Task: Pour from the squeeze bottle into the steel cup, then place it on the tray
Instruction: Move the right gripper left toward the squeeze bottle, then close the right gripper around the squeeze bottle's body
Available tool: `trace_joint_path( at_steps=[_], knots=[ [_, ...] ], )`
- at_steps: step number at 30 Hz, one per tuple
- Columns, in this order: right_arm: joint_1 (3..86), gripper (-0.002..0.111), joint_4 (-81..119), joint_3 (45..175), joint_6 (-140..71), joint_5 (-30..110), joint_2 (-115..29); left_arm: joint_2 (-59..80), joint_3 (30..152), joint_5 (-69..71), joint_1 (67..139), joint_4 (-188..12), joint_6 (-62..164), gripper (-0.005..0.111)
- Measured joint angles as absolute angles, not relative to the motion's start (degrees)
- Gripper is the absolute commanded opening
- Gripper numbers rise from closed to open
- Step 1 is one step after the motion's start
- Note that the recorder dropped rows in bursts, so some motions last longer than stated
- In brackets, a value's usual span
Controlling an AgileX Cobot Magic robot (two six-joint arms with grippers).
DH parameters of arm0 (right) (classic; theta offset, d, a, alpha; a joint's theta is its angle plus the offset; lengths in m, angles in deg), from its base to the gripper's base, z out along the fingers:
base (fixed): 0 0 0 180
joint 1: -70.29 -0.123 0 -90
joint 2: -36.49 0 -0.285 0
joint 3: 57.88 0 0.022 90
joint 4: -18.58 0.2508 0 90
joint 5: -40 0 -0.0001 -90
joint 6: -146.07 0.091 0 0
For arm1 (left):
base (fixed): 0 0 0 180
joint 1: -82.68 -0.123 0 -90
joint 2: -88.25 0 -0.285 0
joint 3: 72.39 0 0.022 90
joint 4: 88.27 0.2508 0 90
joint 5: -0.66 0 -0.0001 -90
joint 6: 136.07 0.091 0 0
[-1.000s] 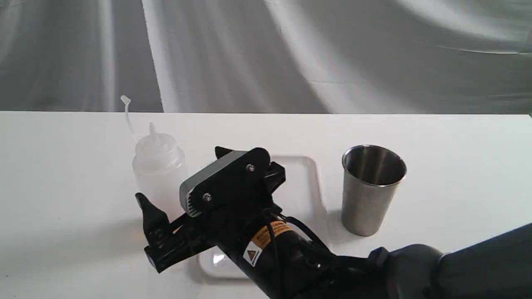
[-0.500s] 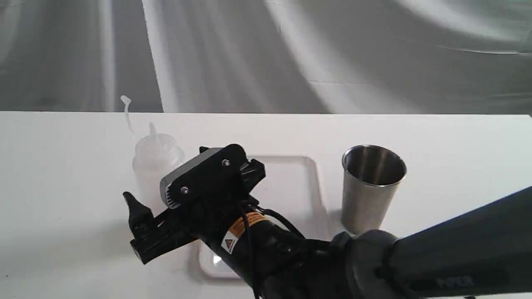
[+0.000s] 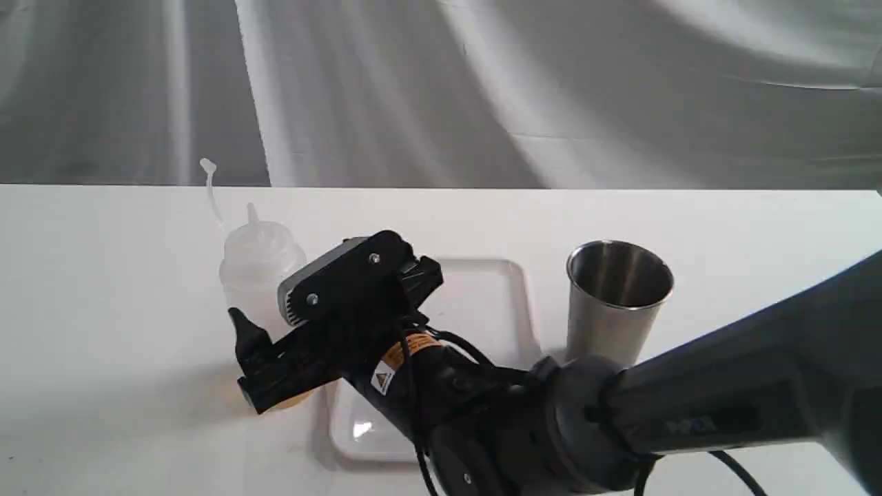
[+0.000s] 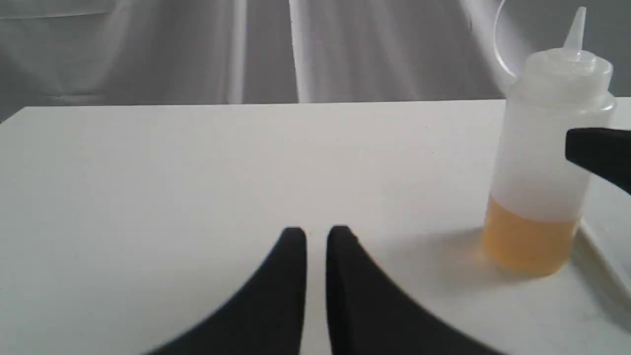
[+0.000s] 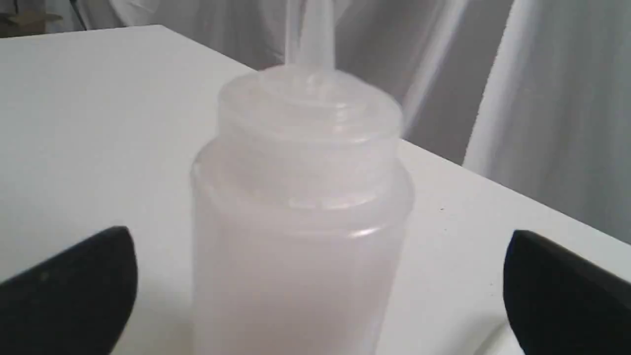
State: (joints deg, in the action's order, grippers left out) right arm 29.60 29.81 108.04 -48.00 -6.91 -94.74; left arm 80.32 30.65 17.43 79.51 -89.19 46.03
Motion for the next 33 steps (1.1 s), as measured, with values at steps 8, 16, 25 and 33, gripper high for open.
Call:
trace_joint_path(
  at_steps=[8, 16, 25, 33],
  knots=[
    [29.6, 0.105, 27.6, 111.56, -48.0, -5.99, -97.95, 80.32, 30.65, 17.43, 79.51, -89.19, 46.03, 0.008],
    [29.6, 0.105, 27.49, 118.84, -48.0, -4.88, -102.07, 80.32, 30.65, 17.43, 79.51, -89.19, 46.03, 0.008],
    [29.98, 0.105, 28.78, 124.16, -47.9, -4.11, -105.85, 80.32, 30.65, 17.43, 79.51, -89.19, 46.03, 0.008],
    [30.83, 0.105, 29.2, 125.37, -47.77, -4.11, -108.05, 80.32, 30.65, 17.43, 79.51, -89.19, 46.03, 0.008]
  ],
)
